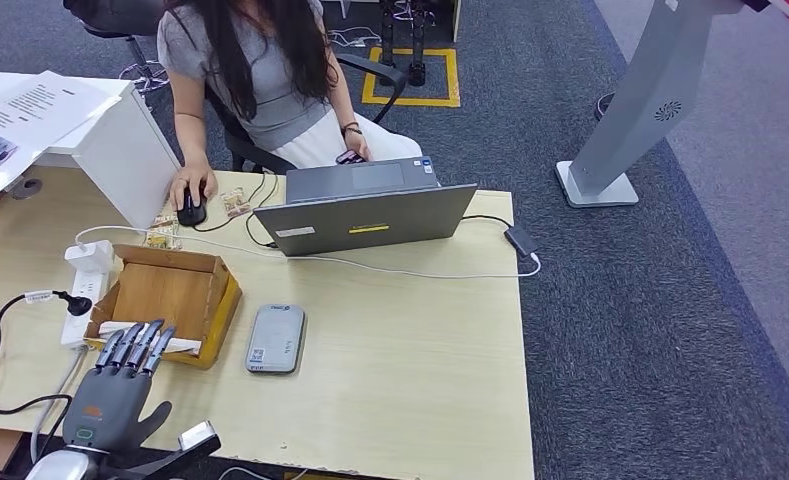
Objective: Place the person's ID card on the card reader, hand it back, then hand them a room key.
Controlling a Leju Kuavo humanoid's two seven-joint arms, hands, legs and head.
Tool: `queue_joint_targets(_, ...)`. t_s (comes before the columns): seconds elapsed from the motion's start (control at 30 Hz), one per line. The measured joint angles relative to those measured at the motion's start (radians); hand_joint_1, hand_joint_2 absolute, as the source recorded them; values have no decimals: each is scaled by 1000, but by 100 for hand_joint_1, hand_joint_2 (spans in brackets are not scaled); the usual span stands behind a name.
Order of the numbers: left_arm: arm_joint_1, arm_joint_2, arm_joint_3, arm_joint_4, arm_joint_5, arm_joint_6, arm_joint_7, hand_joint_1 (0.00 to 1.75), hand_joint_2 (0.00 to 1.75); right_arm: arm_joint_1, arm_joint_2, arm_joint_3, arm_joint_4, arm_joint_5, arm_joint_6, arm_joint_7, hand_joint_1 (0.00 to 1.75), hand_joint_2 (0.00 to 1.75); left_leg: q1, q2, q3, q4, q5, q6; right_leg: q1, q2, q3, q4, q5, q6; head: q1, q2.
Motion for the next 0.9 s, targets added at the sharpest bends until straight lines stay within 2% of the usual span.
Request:
queue_joint_targets(0.2,-37,-20,24,34,-6,-26,-17,0,175,-1,0,0,0,14,-1,7,0,175,0,0,0,0,0,0,-1,0,0,0,0,0,0,0)
queue_joint_targets(0.63,-150,-88,39,113,-28,-22,-35,0,175,-2,0,0,0,37,4,20,0,175,0,0,0,0,0,1,-1,0,0,0,0,0,0,0)
queue_joint_targets(0.9,-198,-108,39,134,-33,-23,-29,0,175,-2,0,1,0,47,14,21,0,175,0,0,0,0,0,0,-1,0,0,0,0,1,0,0)
